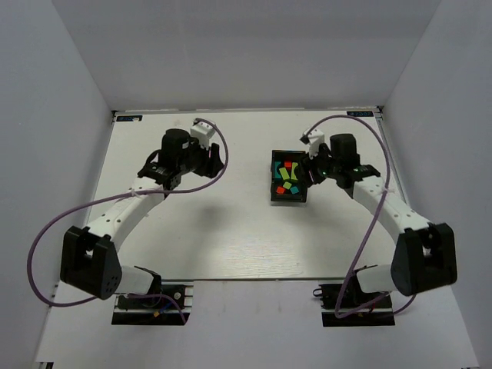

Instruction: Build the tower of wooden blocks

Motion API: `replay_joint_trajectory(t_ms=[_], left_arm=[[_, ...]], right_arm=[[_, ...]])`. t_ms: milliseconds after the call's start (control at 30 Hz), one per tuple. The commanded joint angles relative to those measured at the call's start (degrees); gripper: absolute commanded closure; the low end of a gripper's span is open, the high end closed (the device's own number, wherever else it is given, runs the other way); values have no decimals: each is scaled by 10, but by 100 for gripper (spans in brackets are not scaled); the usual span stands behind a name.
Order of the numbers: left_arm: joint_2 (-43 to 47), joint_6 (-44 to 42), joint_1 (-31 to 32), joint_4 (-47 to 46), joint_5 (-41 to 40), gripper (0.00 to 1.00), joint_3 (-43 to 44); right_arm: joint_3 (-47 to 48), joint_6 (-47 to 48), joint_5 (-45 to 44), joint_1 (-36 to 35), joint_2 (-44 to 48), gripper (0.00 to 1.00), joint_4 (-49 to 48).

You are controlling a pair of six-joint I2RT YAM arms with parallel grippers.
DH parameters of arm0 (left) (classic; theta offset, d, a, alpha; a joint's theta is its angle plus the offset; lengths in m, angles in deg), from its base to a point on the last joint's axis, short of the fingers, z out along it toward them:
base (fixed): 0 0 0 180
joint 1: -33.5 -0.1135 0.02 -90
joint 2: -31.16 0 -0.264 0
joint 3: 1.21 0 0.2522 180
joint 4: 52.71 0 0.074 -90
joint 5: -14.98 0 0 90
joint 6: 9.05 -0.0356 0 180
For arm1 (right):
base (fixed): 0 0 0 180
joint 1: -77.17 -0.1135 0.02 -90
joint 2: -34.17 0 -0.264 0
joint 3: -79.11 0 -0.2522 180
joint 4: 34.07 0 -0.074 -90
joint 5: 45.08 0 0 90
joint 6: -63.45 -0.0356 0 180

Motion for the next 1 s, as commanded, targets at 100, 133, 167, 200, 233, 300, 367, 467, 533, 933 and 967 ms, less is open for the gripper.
replay_joint_trajectory(t_ms=[100,133,167,200,233,300,367,467,533,933,967], left_arm=[[-17,-3,14,64,-47,30,0],[-17,2,14,64,-40,30,0],[-17,2,14,64,-34,30,0],[-17,2,14,64,-26,30,0],[-17,2,14,59,-26,30,0],[-17,2,14,59,-26,30,-5],[-17,2,14,59,-26,30,-5],[-11,2,14,59,-26,30,-11],[-5,2,14,59,-26,30,-16],[0,2,20,53,-4,73,-17],[6,2,20,53,-4,75,-17]], right_arm=[[81,-55,-221,-48,-102,30,-24],[78,-57,-252,-52,-107,28,-33],[78,-58,-258,-60,-110,28,-37],[77,-60,-275,-62,-114,28,-42],[76,-62,-295,-67,-117,28,-49],[82,-69,-315,-75,-129,28,-55],[88,-80,-332,-76,-147,31,-48],[103,-92,-339,-77,-183,34,-39],[111,-96,-330,-76,-208,36,-32],[117,-104,-318,-72,-232,94,-21],[118,-101,-320,-72,-230,100,-22]])
